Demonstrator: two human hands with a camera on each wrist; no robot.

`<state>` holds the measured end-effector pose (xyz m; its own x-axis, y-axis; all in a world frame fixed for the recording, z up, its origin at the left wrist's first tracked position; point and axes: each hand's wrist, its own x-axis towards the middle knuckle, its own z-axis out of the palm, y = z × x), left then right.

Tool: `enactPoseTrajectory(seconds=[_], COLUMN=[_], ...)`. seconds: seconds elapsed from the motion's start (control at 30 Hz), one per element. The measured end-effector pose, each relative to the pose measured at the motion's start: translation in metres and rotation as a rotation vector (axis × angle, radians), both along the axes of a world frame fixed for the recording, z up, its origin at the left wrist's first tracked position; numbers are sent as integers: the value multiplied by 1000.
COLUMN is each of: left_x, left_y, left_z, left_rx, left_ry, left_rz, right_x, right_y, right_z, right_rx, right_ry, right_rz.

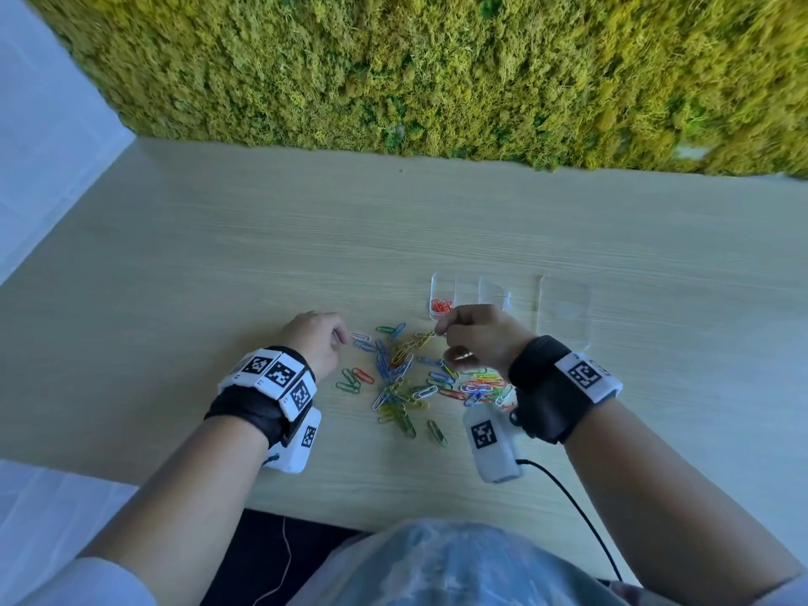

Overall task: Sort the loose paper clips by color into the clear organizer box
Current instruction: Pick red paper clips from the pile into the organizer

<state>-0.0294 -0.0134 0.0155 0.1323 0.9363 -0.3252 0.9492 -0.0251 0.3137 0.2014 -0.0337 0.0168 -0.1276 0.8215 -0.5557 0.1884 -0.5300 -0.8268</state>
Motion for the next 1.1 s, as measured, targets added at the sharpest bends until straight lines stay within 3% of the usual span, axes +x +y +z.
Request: enactPoseTrajectory(seconds=[0.07, 0.13, 0.33, 0.67, 0.9, 1.1], left_x=[-6, -9, -9, -9, -17, -25], left_y=[-4, -8, -12, -11, -17, -20], left_z=[-2, -2, -1, -1, 2, -2], left_rx=[-13, -47, -106, -163, -101, -253], left_ry=[-7, -21, 8, 26, -239, -615], left_rz=[3, -18, -179, -267, -102, 152], right_x=[-2, -7, -34, -66, -95, -97], right_y=[-1, -2, -2, 31, 55, 55], right_z=[-3, -7, -12, 2, -3, -4], right_rx=[-28, -13, 147, 359, 349, 354], right_ry=[185, 212, -273, -767, -1075, -1063], right_rz=[-110, -122, 318, 521, 699, 679])
